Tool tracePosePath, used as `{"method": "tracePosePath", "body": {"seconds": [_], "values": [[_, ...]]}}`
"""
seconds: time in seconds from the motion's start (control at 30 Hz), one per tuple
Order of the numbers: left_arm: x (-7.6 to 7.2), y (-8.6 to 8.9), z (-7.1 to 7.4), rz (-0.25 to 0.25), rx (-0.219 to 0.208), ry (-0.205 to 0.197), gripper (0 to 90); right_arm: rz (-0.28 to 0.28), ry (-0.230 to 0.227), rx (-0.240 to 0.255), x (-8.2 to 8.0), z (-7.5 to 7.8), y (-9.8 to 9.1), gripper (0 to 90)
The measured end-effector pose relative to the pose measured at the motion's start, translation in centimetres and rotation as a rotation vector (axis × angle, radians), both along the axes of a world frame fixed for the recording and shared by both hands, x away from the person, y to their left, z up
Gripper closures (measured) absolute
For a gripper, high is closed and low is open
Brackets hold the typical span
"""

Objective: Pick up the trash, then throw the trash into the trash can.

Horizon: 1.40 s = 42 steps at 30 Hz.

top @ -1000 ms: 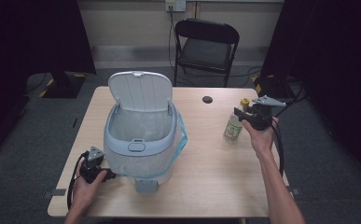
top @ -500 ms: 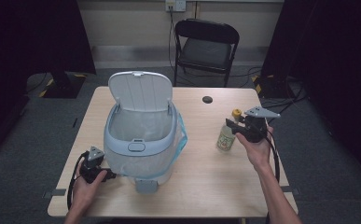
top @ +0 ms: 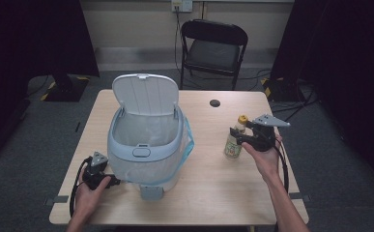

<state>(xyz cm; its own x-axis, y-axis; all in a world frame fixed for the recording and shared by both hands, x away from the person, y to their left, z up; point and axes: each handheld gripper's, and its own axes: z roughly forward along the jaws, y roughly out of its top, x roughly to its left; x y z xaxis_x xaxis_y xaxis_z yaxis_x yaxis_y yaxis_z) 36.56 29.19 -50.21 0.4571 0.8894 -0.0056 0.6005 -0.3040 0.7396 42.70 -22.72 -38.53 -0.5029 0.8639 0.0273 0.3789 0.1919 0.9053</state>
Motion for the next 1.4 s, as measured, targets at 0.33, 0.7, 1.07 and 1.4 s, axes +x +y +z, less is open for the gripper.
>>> {"method": "tracePosePath", "body": {"seconds": [0.33, 0.7, 1.07, 1.4], "values": [[0.0, 0.0, 0.0, -0.001, -0.001, 0.002, 13.7, -0.053, 0.059, 0.047, -0.1, -3.3, -0.7, 14.8], [0.0, 0.0, 0.0, -0.001, -0.001, 0.002, 13.7, -0.034, 0.132, 0.032, 0.3, -7.7, -0.2, 14.9], [0.0, 0.0, 0.0, -0.001, -0.001, 0.002, 13.7, -0.045, 0.151, -0.033, 0.9, -10.1, 0.3, 17.4], [0.0, 0.0, 0.0, 0.000, 0.000, 0.000, 13.6, -0.052, 0.145, -0.068, 1.2, -10.7, 0.8, 25.7]]}}
